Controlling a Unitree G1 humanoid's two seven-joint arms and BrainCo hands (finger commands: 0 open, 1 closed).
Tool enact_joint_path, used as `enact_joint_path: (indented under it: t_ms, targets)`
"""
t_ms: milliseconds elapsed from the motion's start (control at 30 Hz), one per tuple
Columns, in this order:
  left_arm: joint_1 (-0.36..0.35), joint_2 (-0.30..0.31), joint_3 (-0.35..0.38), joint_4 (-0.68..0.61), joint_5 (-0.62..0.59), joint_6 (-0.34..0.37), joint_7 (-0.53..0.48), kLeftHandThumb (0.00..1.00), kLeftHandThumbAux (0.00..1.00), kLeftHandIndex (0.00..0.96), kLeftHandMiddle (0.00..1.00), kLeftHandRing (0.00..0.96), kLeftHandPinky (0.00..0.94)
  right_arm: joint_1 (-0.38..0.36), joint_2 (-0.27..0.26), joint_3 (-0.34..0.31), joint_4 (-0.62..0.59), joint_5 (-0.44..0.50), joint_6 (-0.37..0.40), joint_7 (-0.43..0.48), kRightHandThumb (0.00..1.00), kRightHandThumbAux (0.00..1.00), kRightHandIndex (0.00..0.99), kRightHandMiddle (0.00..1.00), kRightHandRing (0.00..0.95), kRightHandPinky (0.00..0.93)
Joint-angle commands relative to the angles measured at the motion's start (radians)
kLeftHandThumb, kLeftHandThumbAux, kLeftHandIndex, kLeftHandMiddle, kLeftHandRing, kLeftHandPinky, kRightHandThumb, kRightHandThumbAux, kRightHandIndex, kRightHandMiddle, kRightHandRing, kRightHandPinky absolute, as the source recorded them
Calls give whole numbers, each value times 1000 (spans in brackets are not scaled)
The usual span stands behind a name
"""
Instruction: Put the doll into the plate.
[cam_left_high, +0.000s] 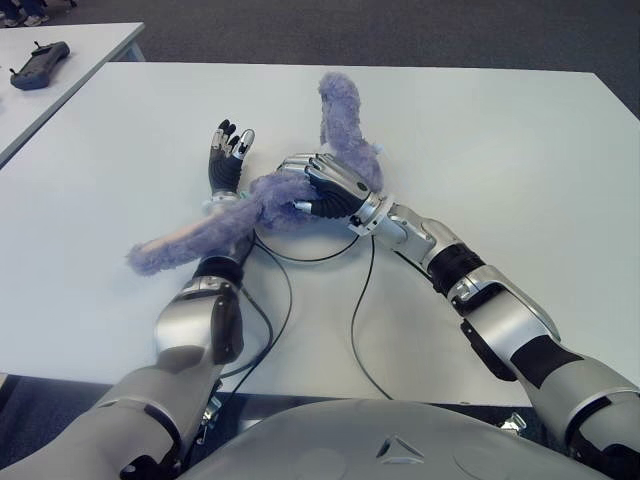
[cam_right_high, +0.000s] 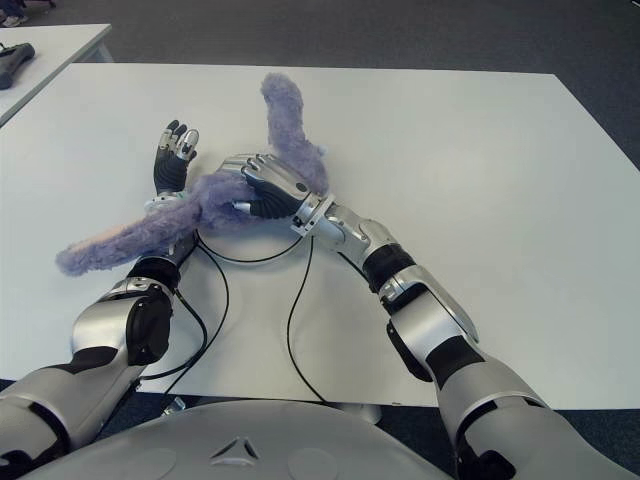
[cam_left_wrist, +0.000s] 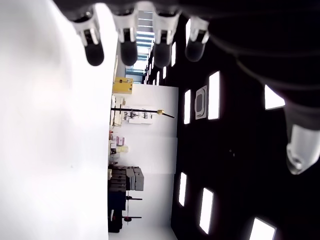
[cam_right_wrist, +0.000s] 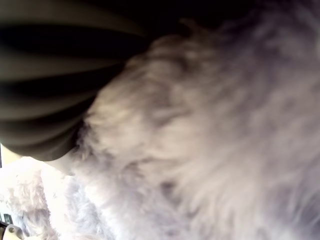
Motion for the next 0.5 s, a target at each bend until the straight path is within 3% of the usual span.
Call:
enact_joint_path:
  t_ms: [33, 500]
  targets:
    - [237, -106, 6, 161, -16, 59, 33, 0, 496, 80, 98, 82, 91, 121, -19, 46, 128, -34, 82, 71, 702, 716, 437, 875, 863, 861]
    - [238, -108, 3, 161, -13, 48, 36, 0, 493, 82, 97, 83, 92, 99, 0, 45, 178, -29, 79, 62, 705, 714, 439, 846, 855, 859]
